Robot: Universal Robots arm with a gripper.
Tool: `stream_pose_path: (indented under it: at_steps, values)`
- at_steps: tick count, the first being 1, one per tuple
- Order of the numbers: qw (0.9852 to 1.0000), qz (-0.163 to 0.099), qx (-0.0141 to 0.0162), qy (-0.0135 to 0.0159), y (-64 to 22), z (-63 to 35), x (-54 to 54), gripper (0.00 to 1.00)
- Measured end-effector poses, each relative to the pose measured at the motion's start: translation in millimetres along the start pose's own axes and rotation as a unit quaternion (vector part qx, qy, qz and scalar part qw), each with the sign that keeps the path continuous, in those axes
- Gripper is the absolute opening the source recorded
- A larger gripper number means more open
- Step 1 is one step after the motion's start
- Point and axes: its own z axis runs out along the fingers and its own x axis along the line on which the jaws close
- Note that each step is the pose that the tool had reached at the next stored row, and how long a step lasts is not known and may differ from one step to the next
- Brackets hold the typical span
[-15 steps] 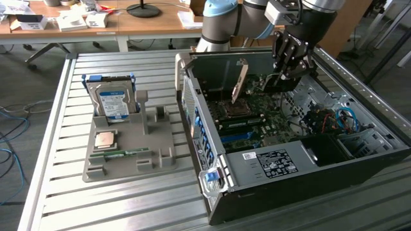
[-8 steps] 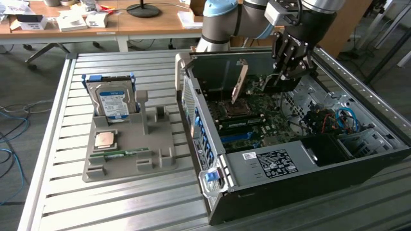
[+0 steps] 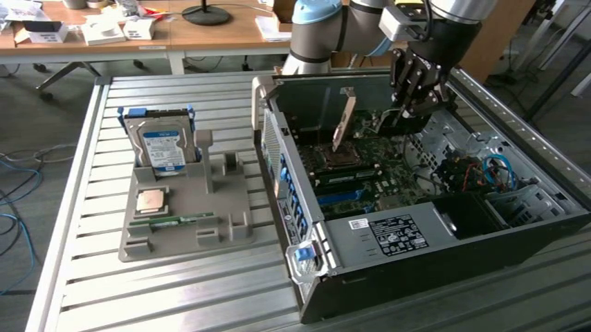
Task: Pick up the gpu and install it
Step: 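Insert the gpu into the slot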
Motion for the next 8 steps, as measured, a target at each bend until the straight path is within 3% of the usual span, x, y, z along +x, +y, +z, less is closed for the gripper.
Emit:
stream_pose_path:
  at_steps: [8]
  values:
    - [1.0000, 0.000, 0.0001, 0.0000, 0.0, 3.8, 0.2, 0.26]
